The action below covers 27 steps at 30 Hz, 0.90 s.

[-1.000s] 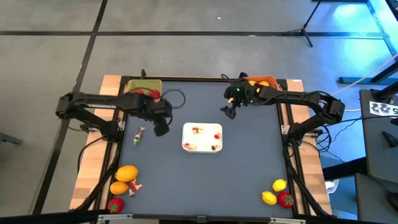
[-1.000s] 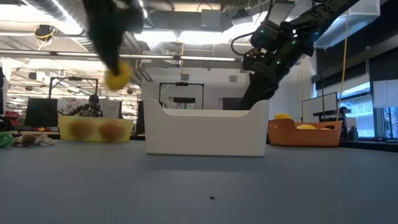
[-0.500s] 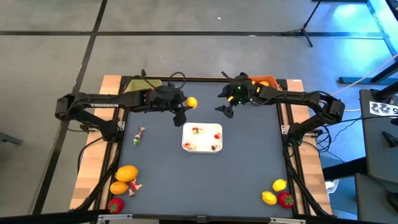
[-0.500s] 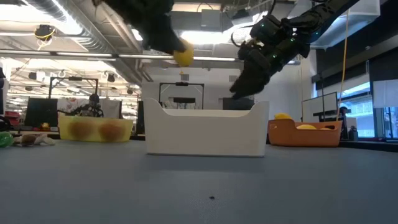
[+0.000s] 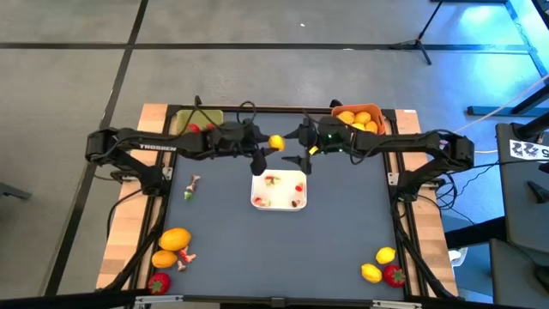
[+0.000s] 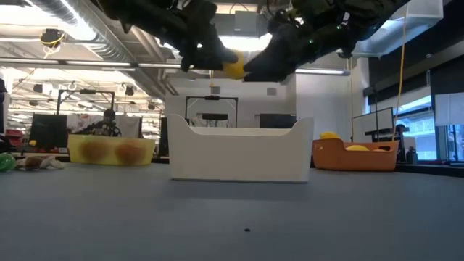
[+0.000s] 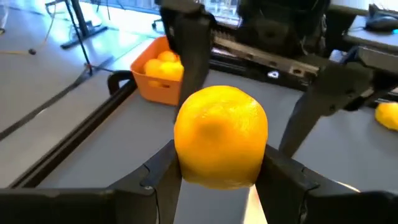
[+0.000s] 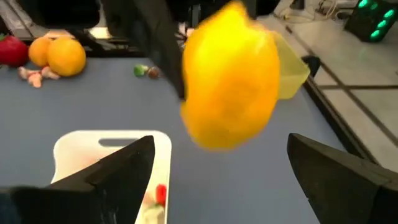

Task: Sort produce into baskets
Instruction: Put the yellow lemon into the orange bin

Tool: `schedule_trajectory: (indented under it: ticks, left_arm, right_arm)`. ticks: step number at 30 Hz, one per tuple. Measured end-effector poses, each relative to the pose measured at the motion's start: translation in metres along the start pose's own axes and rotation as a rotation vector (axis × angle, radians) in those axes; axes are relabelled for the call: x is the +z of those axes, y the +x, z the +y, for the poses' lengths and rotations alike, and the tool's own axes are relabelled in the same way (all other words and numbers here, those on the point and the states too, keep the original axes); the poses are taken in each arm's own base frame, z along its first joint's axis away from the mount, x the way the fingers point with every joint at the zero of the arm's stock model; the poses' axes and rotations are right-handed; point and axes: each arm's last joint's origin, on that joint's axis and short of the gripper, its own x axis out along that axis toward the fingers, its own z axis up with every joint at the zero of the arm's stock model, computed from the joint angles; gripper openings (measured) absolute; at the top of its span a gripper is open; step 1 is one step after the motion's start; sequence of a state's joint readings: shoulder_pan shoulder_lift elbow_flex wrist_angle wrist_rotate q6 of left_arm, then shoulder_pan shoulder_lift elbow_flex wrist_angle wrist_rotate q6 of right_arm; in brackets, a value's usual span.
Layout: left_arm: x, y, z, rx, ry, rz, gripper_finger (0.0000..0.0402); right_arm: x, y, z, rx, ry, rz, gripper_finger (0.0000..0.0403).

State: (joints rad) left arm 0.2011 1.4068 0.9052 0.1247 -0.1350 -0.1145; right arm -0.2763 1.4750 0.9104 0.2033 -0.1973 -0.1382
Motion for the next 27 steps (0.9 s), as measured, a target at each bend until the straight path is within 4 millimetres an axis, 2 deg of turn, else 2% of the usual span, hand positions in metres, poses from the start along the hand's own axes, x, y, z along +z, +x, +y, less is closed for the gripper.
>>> schedule_trajectory:
  ticks: [9, 12, 20, 24, 27]
  left_arm:
    - [-0.006, 0.009, -0.016, -0.048, 0.011, -0.012, 0.0169]
    - [-0.006, 0.010, -0.016, -0.051, 0.009, -0.013, 0.0169]
    - [-0.005, 0.010, -0.018, -0.068, 0.030, -0.030, 0.0169]
    - [-0.005, 0.009, -0.018, -0.067, 0.033, -0.027, 0.0172]
    - [-0.006, 0.009, -0.018, -0.070, 0.034, -0.025, 0.0197]
  right_arm:
    - [0.006, 0.004, 0.023, 0.049, -0.032, -0.034, 0.0353]
    - [0.006, 0.004, 0.023, 0.042, -0.038, -0.034, 0.0315]
    - [0.003, 0.007, 0.022, 0.036, -0.052, -0.024, 0.0177]
    - [0.003, 0.007, 0.022, 0.036, -0.053, -0.022, 0.0165]
    - [0.002, 0.007, 0.022, 0.019, -0.057, -0.015, 0.0177]
